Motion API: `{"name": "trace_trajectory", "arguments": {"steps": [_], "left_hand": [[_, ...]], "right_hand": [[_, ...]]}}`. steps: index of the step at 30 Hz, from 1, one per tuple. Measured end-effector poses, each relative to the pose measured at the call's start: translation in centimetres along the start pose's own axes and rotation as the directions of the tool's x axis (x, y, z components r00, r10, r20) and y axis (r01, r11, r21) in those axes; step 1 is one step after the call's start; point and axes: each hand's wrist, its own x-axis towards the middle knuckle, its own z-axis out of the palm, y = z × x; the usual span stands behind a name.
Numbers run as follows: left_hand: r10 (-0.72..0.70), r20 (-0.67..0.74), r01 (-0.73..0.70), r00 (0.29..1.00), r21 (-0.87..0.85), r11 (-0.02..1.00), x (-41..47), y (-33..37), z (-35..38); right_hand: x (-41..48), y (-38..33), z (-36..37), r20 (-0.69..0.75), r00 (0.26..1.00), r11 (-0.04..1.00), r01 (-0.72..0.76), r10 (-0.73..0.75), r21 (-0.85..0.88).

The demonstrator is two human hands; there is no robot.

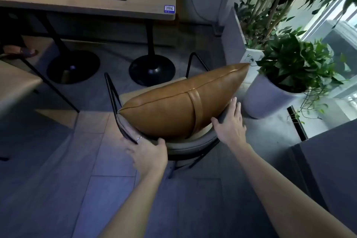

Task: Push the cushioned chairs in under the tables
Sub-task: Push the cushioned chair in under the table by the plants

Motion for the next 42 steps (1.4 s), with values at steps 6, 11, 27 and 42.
{"name": "trace_trajectory", "arguments": {"steps": [6,11,27,42], "left_hand": [[-0.005,0.041,0.005,0.999,0.003,1.0,1.3,0.7,1.8],[0.039,0.014,-0.038,0.999,-0.008,0.999,1.8,0.7,2.4],[0.103,-0.049,-0.111,0.993,-0.227,0.967,2.6,-1.5,1.9],[0.21,-0.062,-0.216,0.976,-0.119,0.969,8.3,-4.4,-3.7]], "right_hand": [[1.2,0.8,1.5,0.052,0.998,0.99,-0.041,0.034,0.132],[1.6,1.2,2.4,0.039,0.997,0.983,-0.066,0.06,0.173],[0.2,0.2,2.5,0.197,0.934,0.809,-0.357,0.298,0.467],[-4.4,-3.6,6.9,0.15,0.94,0.787,-0.339,0.307,0.516]]}}
